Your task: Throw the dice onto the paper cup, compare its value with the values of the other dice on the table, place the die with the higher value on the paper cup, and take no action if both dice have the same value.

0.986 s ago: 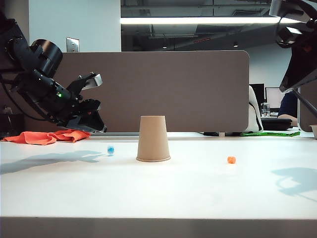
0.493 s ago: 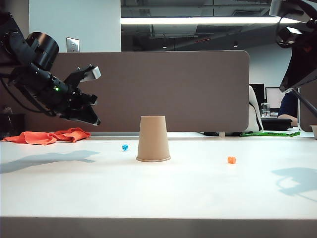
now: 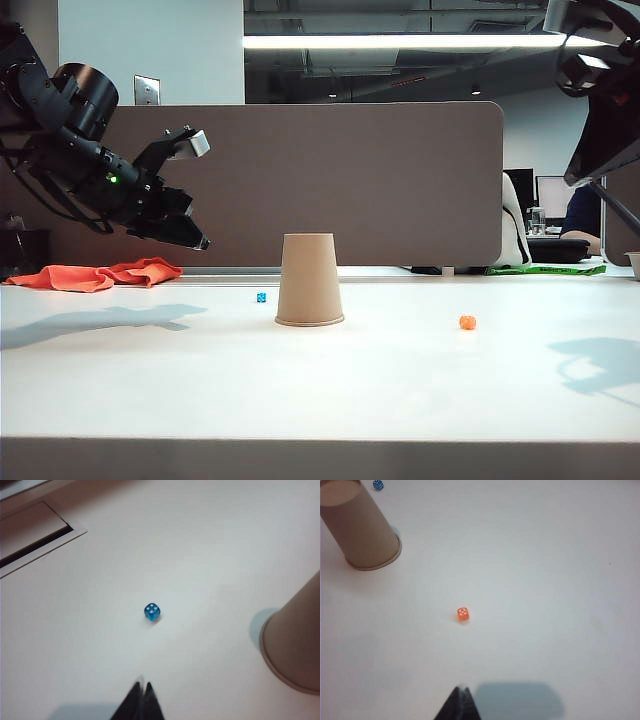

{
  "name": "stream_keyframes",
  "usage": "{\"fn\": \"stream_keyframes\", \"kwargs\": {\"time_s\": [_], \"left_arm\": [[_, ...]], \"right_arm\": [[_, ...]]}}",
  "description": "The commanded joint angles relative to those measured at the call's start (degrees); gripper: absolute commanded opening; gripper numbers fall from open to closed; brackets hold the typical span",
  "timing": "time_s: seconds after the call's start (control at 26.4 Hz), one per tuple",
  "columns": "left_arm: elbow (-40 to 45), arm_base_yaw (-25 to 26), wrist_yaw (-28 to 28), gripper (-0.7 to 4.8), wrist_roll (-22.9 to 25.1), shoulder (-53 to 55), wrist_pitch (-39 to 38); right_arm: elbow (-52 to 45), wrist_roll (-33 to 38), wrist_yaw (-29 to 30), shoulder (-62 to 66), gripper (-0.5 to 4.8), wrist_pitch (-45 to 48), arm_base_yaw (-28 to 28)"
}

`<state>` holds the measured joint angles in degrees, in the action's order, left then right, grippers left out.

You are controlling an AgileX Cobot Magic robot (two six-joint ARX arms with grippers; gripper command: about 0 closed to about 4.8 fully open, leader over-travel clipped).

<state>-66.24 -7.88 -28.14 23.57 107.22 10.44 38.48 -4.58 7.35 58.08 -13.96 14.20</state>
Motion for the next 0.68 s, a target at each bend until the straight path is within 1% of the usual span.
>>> {"fn": "stream_keyframes", "kwargs": {"time_s": [0.04,0.11,0.19,0.34,0.53,0.61,0.68], "left_arm": [[-0.07,-0.07,-0.66,-0.06,0.48,-0.35,0.35],[-0.07,-0.07,-0.96,-0.05,0.5,-0.35,0.35],[-0.07,-0.07,-2.58,-0.06,1.92,-0.35,0.35],[-0.07,-0.07,-3.19,-0.06,3.04,-0.35,0.35],[-0.09,-0.07,-4.31,-0.05,7.8,-0.35,-1.79],[-0.07,-0.07,-4.17,-0.06,8.35,-0.35,-3.19],[-0.07,-0.07,-4.0,-0.06,11.04,-0.35,-5.66]], "right_arm": [[0.28,-0.15,0.24,-0.13,-0.06,0.9,0.04],[0.28,-0.15,0.24,-0.13,-0.06,0.92,0.04],[0.28,-0.15,0.24,-0.13,-0.06,0.96,0.04],[0.28,-0.15,0.24,-0.13,-0.06,1.77,0.04],[0.28,-0.13,0.24,-0.13,-0.06,2.78,0.04],[0.28,-0.15,0.24,-0.13,-0.06,2.75,0.04],[0.31,-0.15,0.26,0.22,-0.06,3.67,0.04]]}}
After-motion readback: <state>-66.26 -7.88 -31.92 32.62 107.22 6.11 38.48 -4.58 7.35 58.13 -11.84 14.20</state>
